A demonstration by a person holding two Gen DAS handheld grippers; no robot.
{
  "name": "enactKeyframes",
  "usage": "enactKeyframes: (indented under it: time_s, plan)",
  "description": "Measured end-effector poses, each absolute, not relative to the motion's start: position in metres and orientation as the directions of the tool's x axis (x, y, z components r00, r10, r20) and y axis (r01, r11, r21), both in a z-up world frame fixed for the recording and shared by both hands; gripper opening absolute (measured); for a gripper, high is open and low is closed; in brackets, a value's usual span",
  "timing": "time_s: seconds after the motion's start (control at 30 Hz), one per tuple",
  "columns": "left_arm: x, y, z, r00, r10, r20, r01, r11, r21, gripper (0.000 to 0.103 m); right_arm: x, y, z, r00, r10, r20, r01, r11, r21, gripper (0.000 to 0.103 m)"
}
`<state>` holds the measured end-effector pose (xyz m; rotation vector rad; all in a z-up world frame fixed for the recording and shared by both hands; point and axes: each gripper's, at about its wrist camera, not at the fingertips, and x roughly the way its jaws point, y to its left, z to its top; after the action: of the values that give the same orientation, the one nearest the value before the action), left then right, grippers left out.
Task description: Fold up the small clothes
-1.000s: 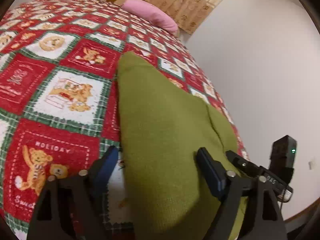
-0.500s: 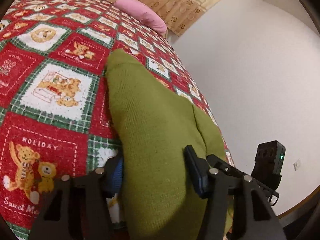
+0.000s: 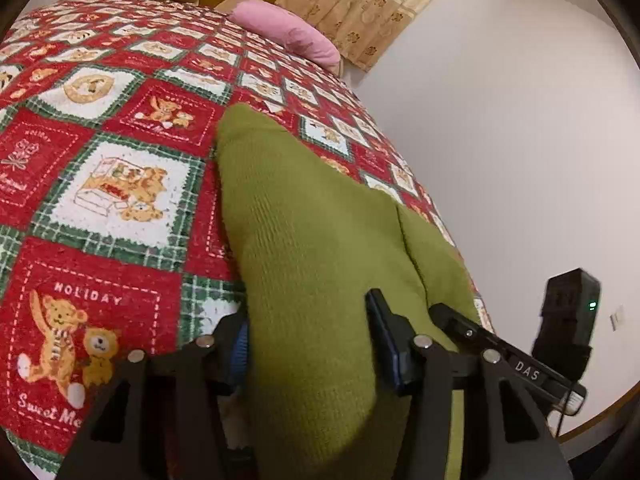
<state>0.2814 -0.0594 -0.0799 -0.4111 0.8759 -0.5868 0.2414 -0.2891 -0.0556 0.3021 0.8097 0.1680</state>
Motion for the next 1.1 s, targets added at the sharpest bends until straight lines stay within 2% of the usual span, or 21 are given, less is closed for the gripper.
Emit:
enactKeyframes:
  time_s: [0.2,0.4,0.67,1.1]
  plan:
    - [0.277,-0.065,-0.073,0.526,-0.559,-0.641,0.289,0.826,-0.484,0.05,0.236,-0.258,-0.043,0.694,0.075,-0.716,0.033,0.99,0.136,0.028]
    - [0.274,-0.064,-0.065,0.523,-0.524,-0.673,0.245,0.848,-0.47,0.046,0.227,-0.251,-0.033,0.712,0.03,-0.701,0.046,0.995,0.089,0.025]
    - [0.271,-0.061,-0.06,0.521,-0.501,-0.691,0.22,0.861,-0.458,0.042,0.218,-0.224,-0.024,0.749,-0.077,-0.658,0.054,0.997,-0.055,0.024]
    - [0.243,-0.051,-0.038,0.55,-0.455,-0.7,0.215,0.887,-0.408,0.041,0.186,-0.216,0.004,0.782,0.003,-0.623,0.059,0.995,0.079,0.024]
